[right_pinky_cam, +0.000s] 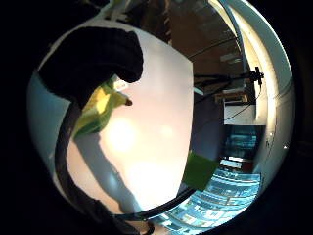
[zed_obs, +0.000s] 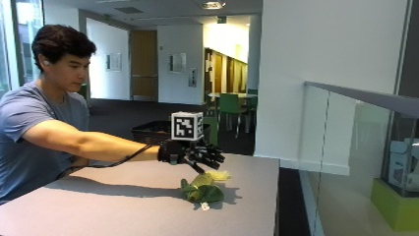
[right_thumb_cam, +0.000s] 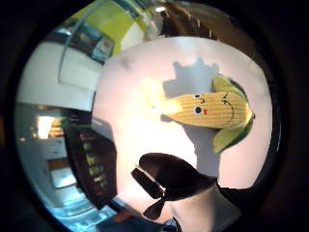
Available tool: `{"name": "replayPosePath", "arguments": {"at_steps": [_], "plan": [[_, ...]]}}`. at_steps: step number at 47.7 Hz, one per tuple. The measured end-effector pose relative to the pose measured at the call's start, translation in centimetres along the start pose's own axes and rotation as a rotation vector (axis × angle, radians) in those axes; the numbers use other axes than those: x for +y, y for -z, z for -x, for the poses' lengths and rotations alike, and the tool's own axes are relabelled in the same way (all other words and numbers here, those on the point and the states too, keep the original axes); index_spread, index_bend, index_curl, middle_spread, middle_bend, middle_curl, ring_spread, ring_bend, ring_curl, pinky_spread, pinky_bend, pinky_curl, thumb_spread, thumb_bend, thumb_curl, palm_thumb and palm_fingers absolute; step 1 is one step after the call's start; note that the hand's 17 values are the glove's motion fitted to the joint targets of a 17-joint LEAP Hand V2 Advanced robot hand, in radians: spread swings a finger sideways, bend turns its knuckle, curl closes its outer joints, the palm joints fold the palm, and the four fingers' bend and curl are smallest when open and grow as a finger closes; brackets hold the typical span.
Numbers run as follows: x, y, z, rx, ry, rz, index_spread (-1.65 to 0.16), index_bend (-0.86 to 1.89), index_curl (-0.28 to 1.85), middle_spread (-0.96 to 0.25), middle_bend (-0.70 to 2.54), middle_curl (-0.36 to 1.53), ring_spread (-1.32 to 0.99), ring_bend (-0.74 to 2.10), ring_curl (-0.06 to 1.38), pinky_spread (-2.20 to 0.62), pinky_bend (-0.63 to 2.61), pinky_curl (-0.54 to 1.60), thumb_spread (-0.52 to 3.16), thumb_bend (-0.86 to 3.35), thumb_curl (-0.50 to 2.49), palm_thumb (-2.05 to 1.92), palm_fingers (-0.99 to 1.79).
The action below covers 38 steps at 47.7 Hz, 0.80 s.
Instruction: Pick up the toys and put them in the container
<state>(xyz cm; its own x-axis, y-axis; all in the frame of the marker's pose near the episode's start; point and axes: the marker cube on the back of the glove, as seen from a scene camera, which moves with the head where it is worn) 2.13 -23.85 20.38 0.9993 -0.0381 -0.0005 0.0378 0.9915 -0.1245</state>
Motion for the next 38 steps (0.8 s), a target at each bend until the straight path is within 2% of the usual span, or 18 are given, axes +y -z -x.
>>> {"name": "replayPosePath", "arguments": {"at_steps": [10,14,16,17,19,22,26,28,38], "plan": [[-0.5,-7.3,-0.4,-0.031,0.065,0.051,-0.32,0.09,0.14,-0.03,0.32,0.35,-0.02,0.73,0.14,0.05,1.36,0.29,0.87,-0.09,0.26,-0.10,-0.22],[-0.5,-9.1,-0.2,-0.020,0.087,-0.069,-0.32,0.11,0.14,-0.03,0.29,0.35,-0.01,0.67,0.13,0.06,1.33,0.29,0.85,-0.08,0.26,-0.10,-0.20],[-0.4,-9.2,-0.1,-0.018,0.096,-0.132,-0.33,0.11,0.14,-0.04,0.27,0.35,-0.02,0.71,0.14,0.04,1.32,0.29,0.85,-0.08,0.26,-0.08,-0.11],[-0.3,-9.1,0.0,-0.015,0.098,-0.155,-0.35,0.14,0.14,-0.06,0.28,0.35,-0.08,0.90,0.19,-0.02,1.29,0.28,0.90,-0.05,0.26,-0.05,0.17],[-0.1,-8.9,0.0,-0.004,0.093,-0.186,-0.36,0.15,0.14,-0.10,0.31,0.35,-0.15,1.02,0.20,-0.11,1.27,0.27,0.95,-0.04,0.25,-0.04,0.42],[0.3,-8.5,0.3,0.002,0.086,-0.197,-0.38,0.13,0.14,-0.14,0.36,0.37,-0.22,1.11,0.23,-0.21,1.26,0.26,1.03,-0.02,0.25,-0.02,0.60],[0.9,-8.0,0.5,-0.013,0.097,-0.183,-0.39,0.06,0.11,-0.20,0.46,0.41,-0.29,1.22,0.29,-0.29,1.27,0.29,1.17,0.05,0.27,0.08,0.78],[1.1,-7.9,0.4,-0.020,0.085,-0.169,-0.39,0.06,0.10,-0.22,0.48,0.42,-0.32,1.24,0.30,-0.32,1.27,0.30,1.22,0.05,0.27,0.09,0.79],[3.5,-7.4,-1.2,-0.068,-0.090,-0.076,-0.40,0.12,0.05,-0.33,0.65,0.50,-0.36,1.38,0.39,-0.39,1.21,0.33,1.35,0.27,0.38,0.48,1.04]]}}
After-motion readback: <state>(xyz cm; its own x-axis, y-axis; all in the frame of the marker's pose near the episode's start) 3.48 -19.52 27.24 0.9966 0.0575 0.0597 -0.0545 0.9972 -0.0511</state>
